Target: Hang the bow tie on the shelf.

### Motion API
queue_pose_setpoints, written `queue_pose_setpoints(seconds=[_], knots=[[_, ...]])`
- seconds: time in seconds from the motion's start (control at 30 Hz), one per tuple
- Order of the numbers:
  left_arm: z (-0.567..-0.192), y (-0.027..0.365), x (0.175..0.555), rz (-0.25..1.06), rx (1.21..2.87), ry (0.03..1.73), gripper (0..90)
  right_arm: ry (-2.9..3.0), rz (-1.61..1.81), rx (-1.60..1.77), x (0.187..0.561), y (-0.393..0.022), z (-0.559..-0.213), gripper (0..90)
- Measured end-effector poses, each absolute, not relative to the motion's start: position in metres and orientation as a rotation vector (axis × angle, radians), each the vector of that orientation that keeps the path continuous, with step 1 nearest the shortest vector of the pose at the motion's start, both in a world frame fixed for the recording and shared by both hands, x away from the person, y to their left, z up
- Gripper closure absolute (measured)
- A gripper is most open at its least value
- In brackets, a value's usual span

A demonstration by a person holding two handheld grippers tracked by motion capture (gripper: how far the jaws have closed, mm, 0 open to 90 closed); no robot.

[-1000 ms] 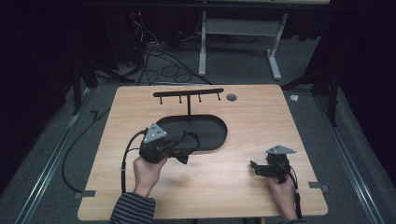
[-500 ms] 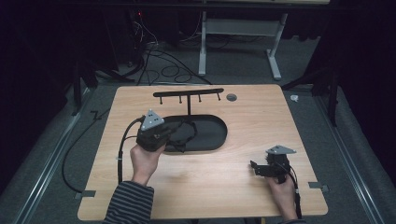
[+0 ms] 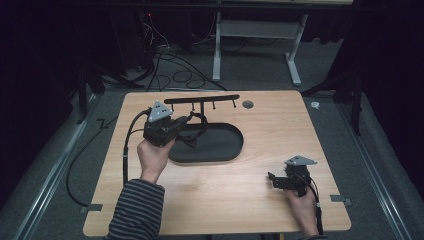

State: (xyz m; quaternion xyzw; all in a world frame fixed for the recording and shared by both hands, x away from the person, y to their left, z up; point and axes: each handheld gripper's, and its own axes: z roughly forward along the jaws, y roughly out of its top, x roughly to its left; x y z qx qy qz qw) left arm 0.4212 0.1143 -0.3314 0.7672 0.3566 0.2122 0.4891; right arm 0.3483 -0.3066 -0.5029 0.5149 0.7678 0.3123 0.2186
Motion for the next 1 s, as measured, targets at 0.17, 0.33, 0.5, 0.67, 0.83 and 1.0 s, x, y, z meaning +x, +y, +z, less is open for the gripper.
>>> queue_pose_setpoints(seconds=[0.17, 0.33, 0.5, 0.67, 0.83, 1.0], knots=[[-0.329, 0.113, 0.428, 0.542, 1.854, 0.889, 89.6, 2.125, 0.864, 1.426, 0.348, -0.307, -0.503, 15.7], [-0.327, 0.111, 0.439, 0.57, 1.845, 0.919, 89.6, 2.132, 0.866, 1.416, 0.348, -0.307, -0.503, 15.7], [-0.328, 0.108, 0.449, 0.598, 1.851, 0.942, 89.5, 2.132, 0.866, 1.42, 0.348, -0.306, -0.503, 15.7], [-0.333, 0.107, 0.459, 0.627, 1.867, 0.979, 89.4, 2.132, 0.867, 1.419, 0.348, -0.306, -0.503, 15.7], [-0.34, 0.102, 0.463, 0.654, 1.917, 1.004, 89.2, 2.133, 0.866, 1.419, 0.348, -0.306, -0.503, 15.7], [-0.347, 0.098, 0.464, 0.678, 1.96, 1.022, 89.0, 2.133, 0.867, 1.417, 0.348, -0.306, -0.503, 15.8]])
